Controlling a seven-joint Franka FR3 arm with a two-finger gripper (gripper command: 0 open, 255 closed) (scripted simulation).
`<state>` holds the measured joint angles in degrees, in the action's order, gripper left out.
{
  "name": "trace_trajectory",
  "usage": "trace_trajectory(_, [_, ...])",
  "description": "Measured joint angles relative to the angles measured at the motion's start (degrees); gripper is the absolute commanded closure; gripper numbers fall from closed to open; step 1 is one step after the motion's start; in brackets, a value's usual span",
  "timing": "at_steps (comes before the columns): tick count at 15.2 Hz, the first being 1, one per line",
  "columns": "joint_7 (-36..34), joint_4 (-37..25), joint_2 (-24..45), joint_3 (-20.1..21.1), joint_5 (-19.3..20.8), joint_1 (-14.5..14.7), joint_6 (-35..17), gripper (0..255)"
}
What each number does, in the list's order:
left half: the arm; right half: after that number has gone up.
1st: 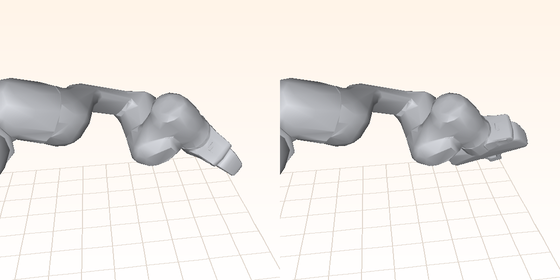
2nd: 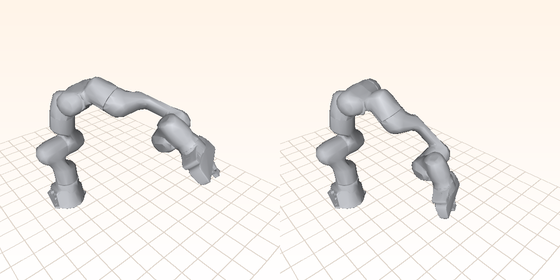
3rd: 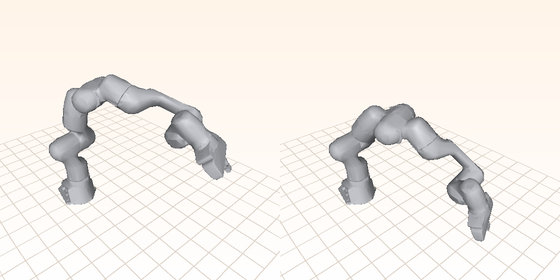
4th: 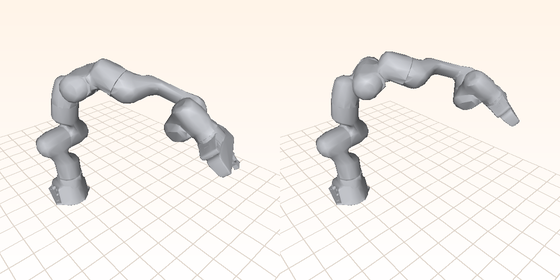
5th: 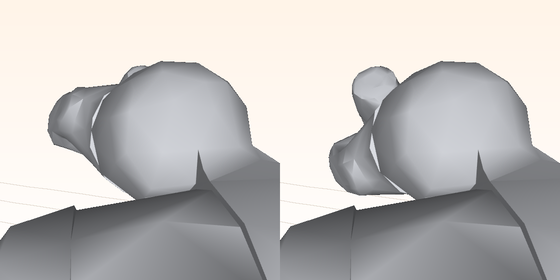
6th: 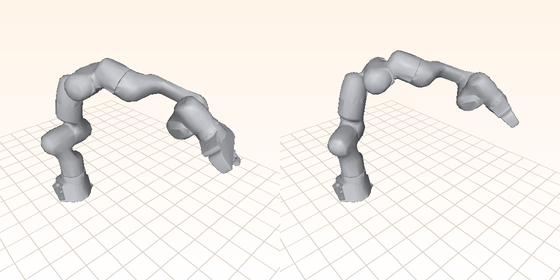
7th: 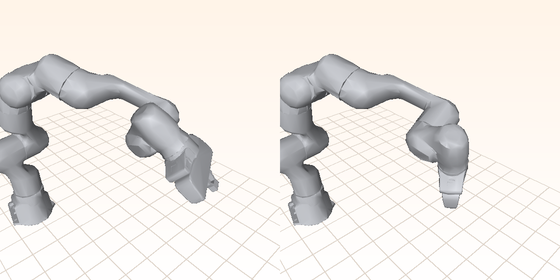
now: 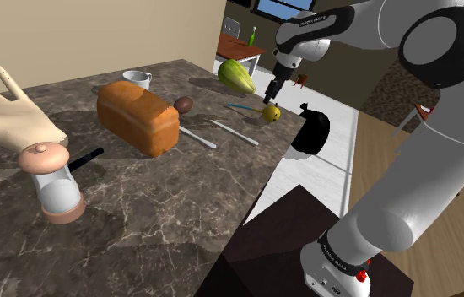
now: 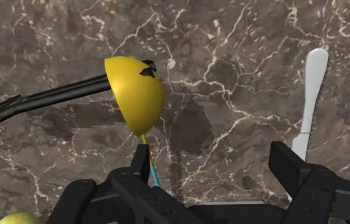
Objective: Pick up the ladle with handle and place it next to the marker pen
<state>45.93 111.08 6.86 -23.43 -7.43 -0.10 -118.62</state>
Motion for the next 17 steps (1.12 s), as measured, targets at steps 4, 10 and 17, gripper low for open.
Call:
trace_trajectory(4, [6.9, -8.3, 10.1, 0.6, -4.6, -2.5, 0.1, 0])
trace_trajectory(10, [12.0, -16.9, 20.0, 2.4, -8.1, -5.3, 0.2, 0])
trace_trajectory(17, [12.7, -15.8, 22.1, 3.0, -9.1, -5.5, -2.9, 0])
